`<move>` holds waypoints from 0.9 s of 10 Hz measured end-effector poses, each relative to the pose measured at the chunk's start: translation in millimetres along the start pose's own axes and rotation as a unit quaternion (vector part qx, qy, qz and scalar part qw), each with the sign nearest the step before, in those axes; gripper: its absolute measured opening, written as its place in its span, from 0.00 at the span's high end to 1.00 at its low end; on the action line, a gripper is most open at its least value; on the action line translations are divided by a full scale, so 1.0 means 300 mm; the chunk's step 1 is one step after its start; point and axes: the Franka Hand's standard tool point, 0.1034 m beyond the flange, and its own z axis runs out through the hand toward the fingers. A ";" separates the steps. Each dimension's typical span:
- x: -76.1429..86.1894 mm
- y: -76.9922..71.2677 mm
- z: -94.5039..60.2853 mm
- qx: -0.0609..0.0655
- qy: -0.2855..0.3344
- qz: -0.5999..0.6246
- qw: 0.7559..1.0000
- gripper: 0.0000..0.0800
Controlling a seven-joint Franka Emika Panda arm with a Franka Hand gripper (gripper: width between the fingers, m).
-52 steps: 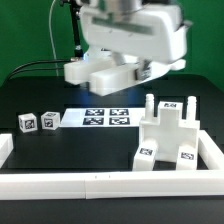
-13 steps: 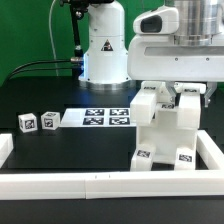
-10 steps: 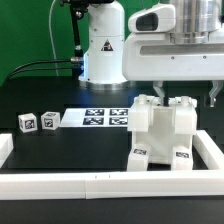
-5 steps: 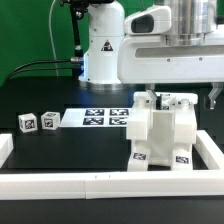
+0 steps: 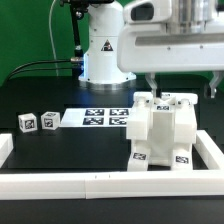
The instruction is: Assemble chair
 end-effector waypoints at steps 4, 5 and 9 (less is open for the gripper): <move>-0.005 -0.002 -0.007 0.000 0.000 0.018 1.000 0.19; -0.005 -0.002 -0.005 0.000 -0.001 0.018 1.000 0.19; -0.006 0.004 -0.002 0.000 -0.002 0.012 1.000 0.19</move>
Offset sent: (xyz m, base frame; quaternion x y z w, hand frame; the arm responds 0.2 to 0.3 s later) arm 0.0000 0.0000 0.0000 0.0000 0.0000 0.0000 1.0000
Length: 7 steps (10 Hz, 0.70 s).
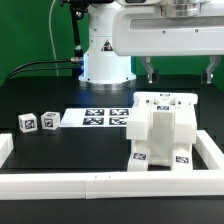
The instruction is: Assemble chair
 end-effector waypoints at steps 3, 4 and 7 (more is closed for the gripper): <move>-0.018 0.170 -0.040 0.006 -0.009 -0.048 0.999 0.19; -0.018 0.168 -0.041 0.009 -0.015 -0.036 0.999 0.19; -0.018 0.169 -0.035 0.009 -0.014 -0.038 0.999 0.19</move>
Offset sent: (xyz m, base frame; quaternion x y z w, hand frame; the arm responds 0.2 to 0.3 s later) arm 0.0007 -0.0014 0.0092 0.0420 -0.0499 0.0626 0.9959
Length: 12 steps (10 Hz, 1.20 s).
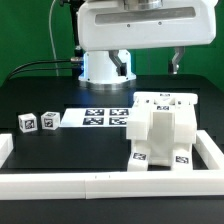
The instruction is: Assemble chair
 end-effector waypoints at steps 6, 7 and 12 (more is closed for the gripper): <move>-0.054 0.142 0.046 0.017 0.002 -0.017 1.000 0.19; -0.054 0.145 0.046 0.017 0.002 -0.016 1.000 0.19; -0.112 0.382 0.096 0.052 -0.023 -0.020 0.998 0.19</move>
Offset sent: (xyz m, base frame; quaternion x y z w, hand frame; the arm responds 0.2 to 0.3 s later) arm -0.0304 -0.0515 -0.0139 0.0320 0.0141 -0.0569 0.9978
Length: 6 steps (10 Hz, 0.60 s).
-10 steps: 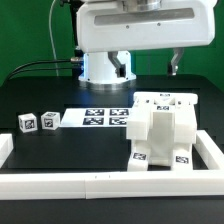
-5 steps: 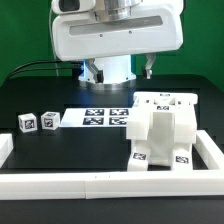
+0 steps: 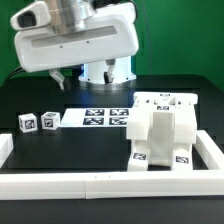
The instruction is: Assemble chair
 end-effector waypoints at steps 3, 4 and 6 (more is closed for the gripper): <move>0.005 -0.010 0.005 -0.003 0.001 -0.001 1.000 0.19; -0.002 -0.006 0.011 -0.005 -0.001 0.006 1.000 0.19; -0.040 0.028 0.049 -0.005 -0.012 0.079 0.997 0.19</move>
Offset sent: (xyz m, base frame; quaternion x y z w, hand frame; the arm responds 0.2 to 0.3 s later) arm 0.0000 0.0000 0.0000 0.0000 0.0000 0.0000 1.0000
